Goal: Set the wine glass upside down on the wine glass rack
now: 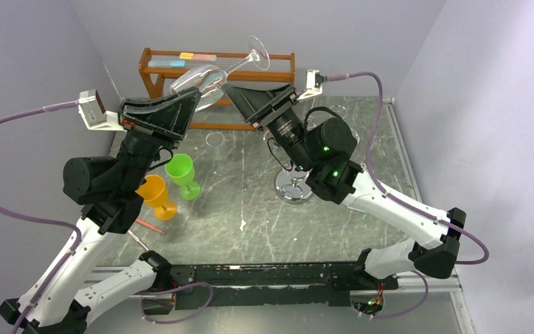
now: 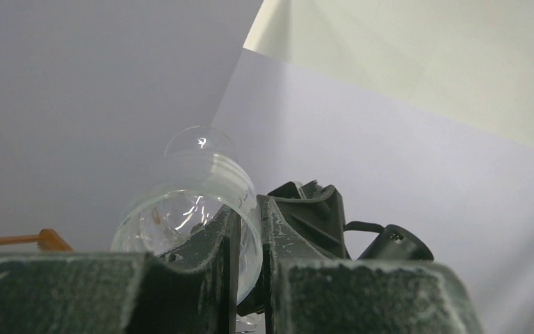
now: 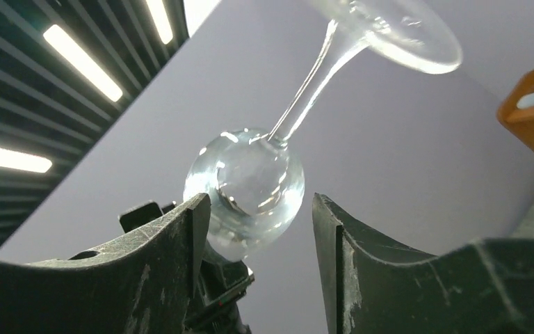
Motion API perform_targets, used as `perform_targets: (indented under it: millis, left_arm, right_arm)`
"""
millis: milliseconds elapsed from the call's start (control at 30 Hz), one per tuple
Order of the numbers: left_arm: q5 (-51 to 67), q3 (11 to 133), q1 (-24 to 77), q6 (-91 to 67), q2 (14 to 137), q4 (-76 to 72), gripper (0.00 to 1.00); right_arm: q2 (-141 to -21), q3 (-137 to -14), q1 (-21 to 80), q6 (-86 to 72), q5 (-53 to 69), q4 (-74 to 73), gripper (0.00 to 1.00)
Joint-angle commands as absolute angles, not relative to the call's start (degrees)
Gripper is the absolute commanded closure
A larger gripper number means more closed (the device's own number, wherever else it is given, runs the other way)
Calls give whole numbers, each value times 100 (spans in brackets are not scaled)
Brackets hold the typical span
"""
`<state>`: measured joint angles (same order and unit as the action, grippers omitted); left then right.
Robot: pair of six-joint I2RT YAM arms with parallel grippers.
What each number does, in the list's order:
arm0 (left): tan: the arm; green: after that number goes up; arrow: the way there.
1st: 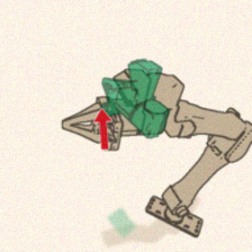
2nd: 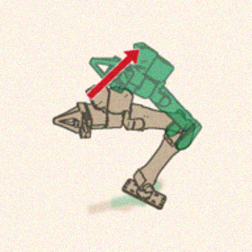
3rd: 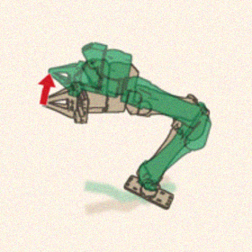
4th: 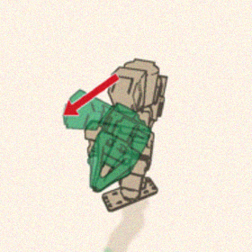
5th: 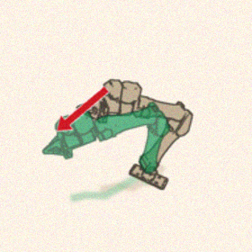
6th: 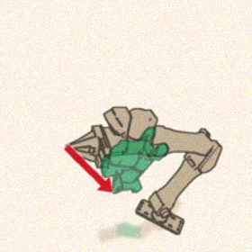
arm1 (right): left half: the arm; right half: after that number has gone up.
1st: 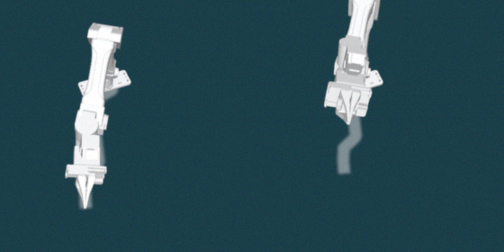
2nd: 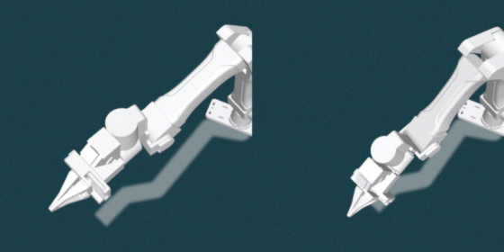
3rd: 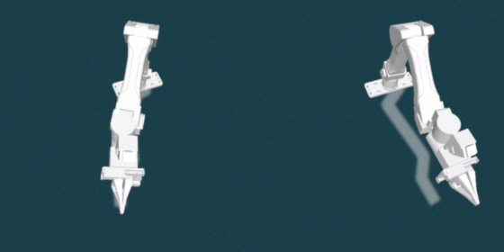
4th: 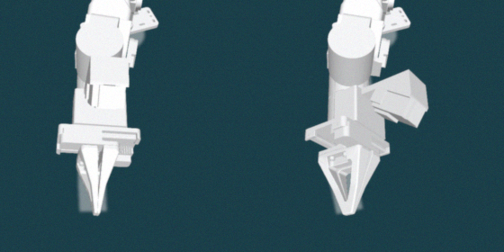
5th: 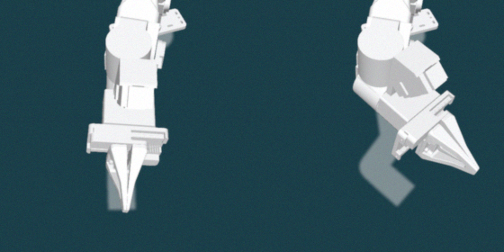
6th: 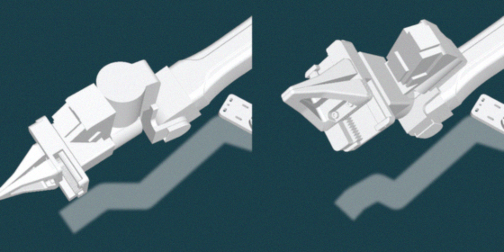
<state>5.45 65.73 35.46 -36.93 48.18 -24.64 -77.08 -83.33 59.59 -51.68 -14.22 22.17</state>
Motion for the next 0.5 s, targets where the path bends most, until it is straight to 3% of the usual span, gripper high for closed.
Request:
perform_targets:
  millis: [0, 200, 467]
  left_arm:
    - [795, 6517, 3550, -3871, 4646, -3083, 95]
    - [920, 6371, 3551, -4058, 4572, -3286, 95]
    - [1123, 6283, 3545, -4202, 4548, -3401, 95]
  right_arm:
    - [-7704, -8176, 6082, -5394, -2167, 3157, 41]
    - [-7878, -8419, 6099, -5815, -2300, 2948, 42]
    - [-8076, -8605, 6100, -5879, -2058, 3094, 58]
